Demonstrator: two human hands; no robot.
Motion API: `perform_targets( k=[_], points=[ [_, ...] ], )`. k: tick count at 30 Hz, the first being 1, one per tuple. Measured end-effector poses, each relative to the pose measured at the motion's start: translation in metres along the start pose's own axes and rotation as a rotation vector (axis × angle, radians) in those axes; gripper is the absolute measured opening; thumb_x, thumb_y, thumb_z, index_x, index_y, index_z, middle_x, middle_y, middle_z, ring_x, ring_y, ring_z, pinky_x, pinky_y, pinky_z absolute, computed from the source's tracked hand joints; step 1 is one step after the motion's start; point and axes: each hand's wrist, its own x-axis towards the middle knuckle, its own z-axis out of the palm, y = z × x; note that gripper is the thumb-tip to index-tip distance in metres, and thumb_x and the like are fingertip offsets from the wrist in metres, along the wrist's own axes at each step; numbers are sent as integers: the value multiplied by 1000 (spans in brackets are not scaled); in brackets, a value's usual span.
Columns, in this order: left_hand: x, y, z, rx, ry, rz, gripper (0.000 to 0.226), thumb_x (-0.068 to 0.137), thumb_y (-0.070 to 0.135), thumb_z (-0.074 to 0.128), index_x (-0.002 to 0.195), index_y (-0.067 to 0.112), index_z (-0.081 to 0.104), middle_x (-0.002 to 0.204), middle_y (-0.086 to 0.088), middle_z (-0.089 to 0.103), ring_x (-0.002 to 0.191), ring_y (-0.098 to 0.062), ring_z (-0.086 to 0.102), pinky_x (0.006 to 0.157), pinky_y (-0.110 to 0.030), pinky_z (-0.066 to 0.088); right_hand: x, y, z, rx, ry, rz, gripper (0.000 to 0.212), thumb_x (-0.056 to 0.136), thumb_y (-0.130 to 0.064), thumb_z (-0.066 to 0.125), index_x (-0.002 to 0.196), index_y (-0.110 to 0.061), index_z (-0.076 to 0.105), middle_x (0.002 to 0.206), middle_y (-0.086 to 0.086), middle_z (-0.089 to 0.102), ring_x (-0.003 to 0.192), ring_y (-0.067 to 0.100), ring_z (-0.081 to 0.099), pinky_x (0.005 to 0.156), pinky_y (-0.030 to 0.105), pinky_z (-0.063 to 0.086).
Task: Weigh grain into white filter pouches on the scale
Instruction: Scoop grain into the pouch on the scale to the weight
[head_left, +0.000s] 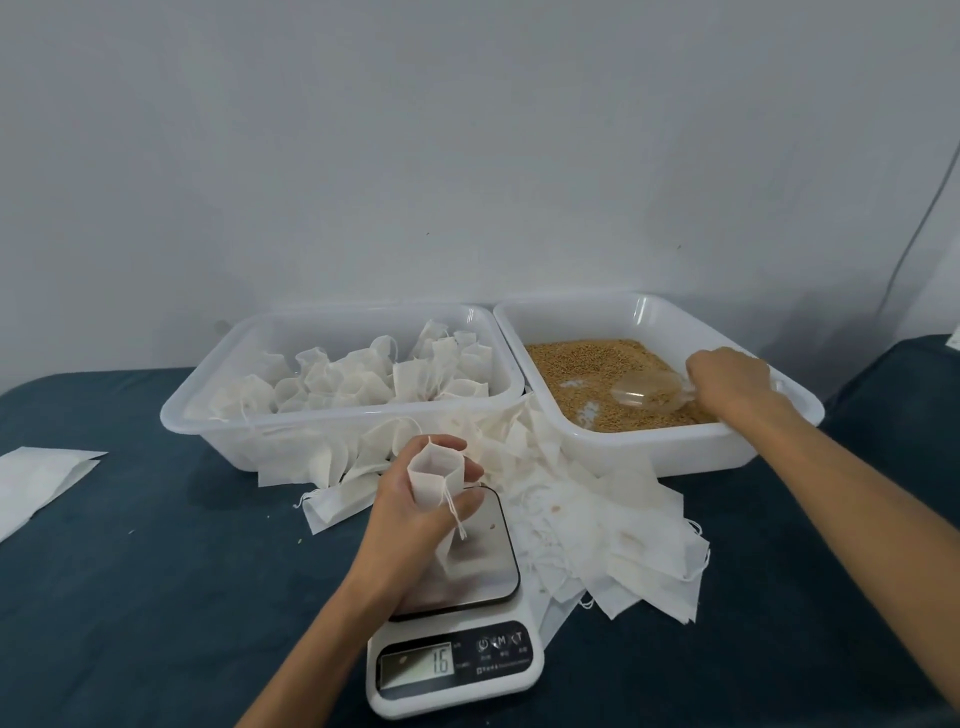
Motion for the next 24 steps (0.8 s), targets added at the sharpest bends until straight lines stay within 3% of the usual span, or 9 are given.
perform_targets(
  k=[3,9,15,24],
  points=[
    [0,0,1,6,-1,-4,43,75,18,77,116,18,64,100,-1,77,93,-14,73,73,-19,56,2,-1,1,132,-21,-166,10,91,-13,66,94,-22,63,101,2,64,89,21,59,73,35,53],
    [1,1,0,6,12,8,44,75,19,79,116,16,64,100,-2,77,96,-16,73,73,-19,57,5,-16,-1,217,-57,-445,26,88,-9,73,110,-21,72,112,-1,68,96,14,56,85,33,51],
    [1,1,0,25,2,-8,40,84,4,83,116,16,63,101,-1,77,97,-14,73,76,-19,56,1,-9,-8,370,-164,-420,28,87,-4,75,114,-10,73,116,2,66,110,20,60,92,29,48],
    [0,1,1,40,5,-22,37,87,-3,77,117,15,64,100,-2,77,96,-13,74,74,-19,57,-3,10,-5,624,-225,-387,8,87,-9,77,92,-15,76,95,-9,71,101,14,62,91,32,46]
  ],
)
